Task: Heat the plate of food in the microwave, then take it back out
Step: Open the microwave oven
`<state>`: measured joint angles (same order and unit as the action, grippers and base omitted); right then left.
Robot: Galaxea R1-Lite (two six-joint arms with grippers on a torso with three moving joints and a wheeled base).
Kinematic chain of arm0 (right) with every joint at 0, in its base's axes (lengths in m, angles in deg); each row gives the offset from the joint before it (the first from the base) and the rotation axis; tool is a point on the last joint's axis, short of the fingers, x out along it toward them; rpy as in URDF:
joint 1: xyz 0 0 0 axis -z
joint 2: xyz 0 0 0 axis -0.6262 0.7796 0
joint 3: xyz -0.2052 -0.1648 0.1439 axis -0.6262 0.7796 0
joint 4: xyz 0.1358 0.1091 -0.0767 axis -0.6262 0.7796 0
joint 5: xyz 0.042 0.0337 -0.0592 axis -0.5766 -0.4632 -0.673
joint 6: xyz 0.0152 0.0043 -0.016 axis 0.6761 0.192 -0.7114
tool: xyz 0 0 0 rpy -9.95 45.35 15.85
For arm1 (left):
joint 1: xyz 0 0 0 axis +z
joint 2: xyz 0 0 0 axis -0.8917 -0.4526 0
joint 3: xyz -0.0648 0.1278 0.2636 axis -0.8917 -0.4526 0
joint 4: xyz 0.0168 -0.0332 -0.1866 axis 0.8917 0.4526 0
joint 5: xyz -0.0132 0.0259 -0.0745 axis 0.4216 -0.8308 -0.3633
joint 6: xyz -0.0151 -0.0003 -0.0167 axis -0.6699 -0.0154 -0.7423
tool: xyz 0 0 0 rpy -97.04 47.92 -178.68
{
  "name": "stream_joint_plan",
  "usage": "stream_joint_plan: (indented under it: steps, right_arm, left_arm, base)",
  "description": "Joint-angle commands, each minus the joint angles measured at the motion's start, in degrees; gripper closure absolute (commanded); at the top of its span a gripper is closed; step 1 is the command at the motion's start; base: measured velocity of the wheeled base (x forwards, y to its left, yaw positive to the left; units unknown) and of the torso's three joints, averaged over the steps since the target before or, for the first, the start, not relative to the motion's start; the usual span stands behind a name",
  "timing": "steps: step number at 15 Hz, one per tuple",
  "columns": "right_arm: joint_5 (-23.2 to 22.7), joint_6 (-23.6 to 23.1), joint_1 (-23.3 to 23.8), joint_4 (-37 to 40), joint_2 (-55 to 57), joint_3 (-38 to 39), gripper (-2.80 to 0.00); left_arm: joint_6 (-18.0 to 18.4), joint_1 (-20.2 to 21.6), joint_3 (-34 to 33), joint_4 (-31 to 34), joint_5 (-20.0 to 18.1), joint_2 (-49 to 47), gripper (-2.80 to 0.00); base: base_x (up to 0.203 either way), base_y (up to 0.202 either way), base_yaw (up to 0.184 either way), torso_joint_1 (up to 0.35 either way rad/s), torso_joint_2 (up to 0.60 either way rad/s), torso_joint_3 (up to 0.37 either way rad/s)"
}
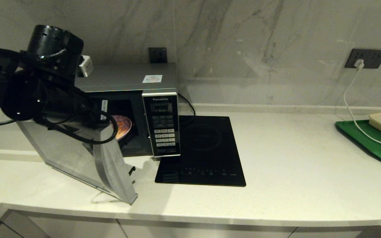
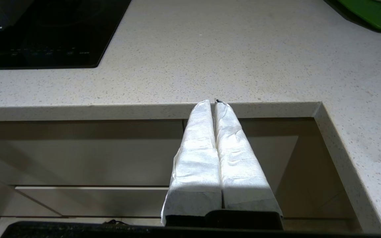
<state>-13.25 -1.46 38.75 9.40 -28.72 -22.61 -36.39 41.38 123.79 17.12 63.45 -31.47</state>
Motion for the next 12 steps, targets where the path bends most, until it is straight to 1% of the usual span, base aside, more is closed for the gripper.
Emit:
stream_joint_plan:
  steps: [1,3,4,6,7,8,9,10,12]
  right_arm:
    - [0.0,0.0,-0.1,0.1,0.0,0.0,0.00]
    - [0.0,0.0,0.0,0.1,0.0,0.0,0.00]
    - [0.0,0.0,0.0,0.1,0.0,0.0,0.00]
    - [0.0,-0.1,0.0,0.1,0.0,0.0,0.00]
    - [0.0,0.0,-0.1,0.1,0.0,0.0,0.00]
    - [0.0,0.0,0.0,0.1,0.0,0.0,0.00]
    - [0.0,0.0,0.0,0.1,0.0,0.0,0.00]
    - [0.0,0.0,0.0,0.1,0.0,0.0,0.00]
    - [0.0,0.0,0.0,0.1,0.0,0.0,0.00]
  left_arm:
    - [0.9,0.2,-1.0,0.7,1.1,5.4,0.00]
    - [4.0,0.9,-1.0,3.5,2.6,10.9,0.00]
    - [5.6,1.9,-1.1,5.2,3.1,13.5,0.00]
    - [8.5,6.4,-1.2,8.0,3.4,18.0,0.00]
    - [9.8,7.3,-1.2,8.5,3.3,19.9,0.00]
    - [10.7,7.4,-1.2,8.8,3.0,21.4,0.00]
    - [11.0,6.7,-1.8,9.1,2.2,22.5,0.00]
    - [11.0,5.0,-3.0,9.3,1.5,23.1,0.00]
    - [10.9,3.3,-7.1,9.4,-1.8,24.1,0.00]
  base:
    - [0.000,0.000,0.000,0.000,0.00,0.000]
    - [0.000,0.000,0.000,0.000,0.00,0.000]
    - [0.000,0.000,0.000,0.000,0.00,0.000]
    - [0.000,0.000,0.000,0.000,0.00,0.000]
    - [0.000,0.000,0.000,0.000,0.00,0.000]
    - [0.000,0.000,0.000,0.000,0.00,0.000]
    - [0.000,0.000,0.000,0.000,0.00,0.000]
    - [0.000,0.000,0.000,0.000,0.00,0.000]
    - [0.000,0.000,0.000,0.000,0.00,0.000]
